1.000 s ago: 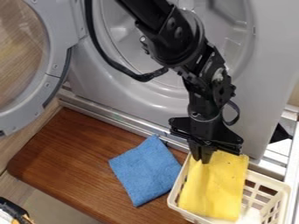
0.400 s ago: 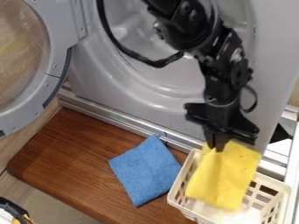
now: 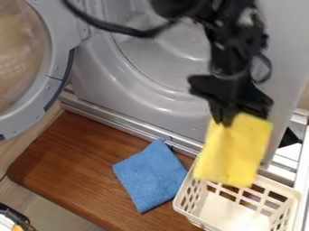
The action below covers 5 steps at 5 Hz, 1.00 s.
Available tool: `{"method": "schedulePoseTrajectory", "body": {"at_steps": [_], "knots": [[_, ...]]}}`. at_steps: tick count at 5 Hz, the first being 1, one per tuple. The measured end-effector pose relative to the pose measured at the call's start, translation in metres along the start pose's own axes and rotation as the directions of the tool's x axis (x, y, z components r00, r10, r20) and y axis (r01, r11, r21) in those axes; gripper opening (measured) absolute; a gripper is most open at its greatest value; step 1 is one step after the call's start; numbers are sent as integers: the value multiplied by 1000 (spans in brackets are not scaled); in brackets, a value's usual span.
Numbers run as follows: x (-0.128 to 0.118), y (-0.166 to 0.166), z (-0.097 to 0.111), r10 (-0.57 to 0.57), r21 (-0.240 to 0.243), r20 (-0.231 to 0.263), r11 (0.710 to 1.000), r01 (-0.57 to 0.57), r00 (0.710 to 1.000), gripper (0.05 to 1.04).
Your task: Pick up the yellow cloth and place it on top of the blue cloth
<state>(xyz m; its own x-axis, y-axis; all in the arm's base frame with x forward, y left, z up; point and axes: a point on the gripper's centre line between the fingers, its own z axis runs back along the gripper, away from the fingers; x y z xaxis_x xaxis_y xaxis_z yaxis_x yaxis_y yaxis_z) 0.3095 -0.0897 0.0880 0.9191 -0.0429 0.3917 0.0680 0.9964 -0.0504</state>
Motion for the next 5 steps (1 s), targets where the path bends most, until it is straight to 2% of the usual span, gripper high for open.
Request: {"method": "schedulePoseTrajectory", "body": {"at_steps": [1, 3, 4, 5], "knots": [[-14, 24, 22, 78, 32, 26, 996, -79, 997, 55], [-44, 70, 29, 224, 62, 32, 972, -225, 974, 55], [-65, 88, 9, 340, 33, -5, 940, -340, 940, 55], [-76, 84, -16, 393, 12, -63, 919, -393, 917, 63]]}}
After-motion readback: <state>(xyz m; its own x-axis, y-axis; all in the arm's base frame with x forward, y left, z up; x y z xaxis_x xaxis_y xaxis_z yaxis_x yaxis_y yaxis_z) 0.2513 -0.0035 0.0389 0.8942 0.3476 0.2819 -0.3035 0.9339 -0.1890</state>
